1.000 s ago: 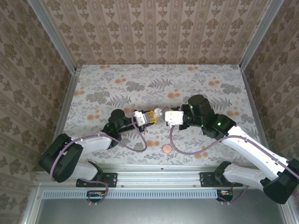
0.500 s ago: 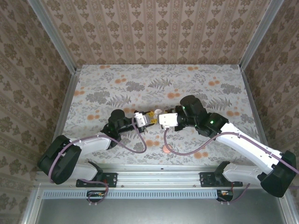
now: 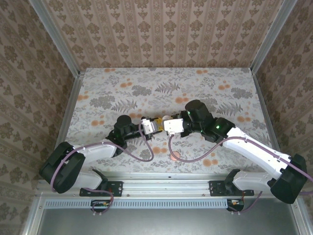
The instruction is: Insert the wireless bluetooth earbuds into the charging case
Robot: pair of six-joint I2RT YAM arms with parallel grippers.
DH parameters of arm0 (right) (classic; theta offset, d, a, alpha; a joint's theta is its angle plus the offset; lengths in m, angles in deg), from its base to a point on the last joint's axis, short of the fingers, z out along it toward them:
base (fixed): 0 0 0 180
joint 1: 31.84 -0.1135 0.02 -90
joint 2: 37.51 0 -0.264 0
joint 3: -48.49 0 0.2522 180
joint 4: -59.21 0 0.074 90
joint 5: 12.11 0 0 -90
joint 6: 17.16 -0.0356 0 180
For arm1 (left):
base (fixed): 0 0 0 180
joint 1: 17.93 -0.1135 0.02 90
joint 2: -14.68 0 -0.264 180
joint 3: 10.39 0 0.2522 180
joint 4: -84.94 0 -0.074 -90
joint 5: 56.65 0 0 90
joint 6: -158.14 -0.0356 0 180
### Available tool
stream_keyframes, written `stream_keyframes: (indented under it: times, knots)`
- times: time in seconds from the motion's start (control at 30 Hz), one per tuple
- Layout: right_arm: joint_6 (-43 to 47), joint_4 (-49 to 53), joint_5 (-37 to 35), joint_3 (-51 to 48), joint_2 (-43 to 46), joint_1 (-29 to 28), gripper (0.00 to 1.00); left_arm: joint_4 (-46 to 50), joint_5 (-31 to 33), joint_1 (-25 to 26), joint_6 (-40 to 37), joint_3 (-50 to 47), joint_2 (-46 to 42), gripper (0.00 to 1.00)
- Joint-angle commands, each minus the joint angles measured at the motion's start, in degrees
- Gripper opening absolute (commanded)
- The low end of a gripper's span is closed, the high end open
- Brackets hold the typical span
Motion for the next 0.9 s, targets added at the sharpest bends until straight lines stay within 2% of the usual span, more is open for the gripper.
stream_keyframes:
  times: [0.0,0.87]
  knots:
    - [1.53,-0.60,-1.89,1.50,-0.47,-0.38,0.17,-1.07,-1.10,0.38,-1.10,0.05,-1.45,0.00]
    - [7.26,3.26,-4.86,0.03,0.21,-1.62,0.17,-1.29,-0.30,0.41,-0.99,0.04,-2.38,0.00]
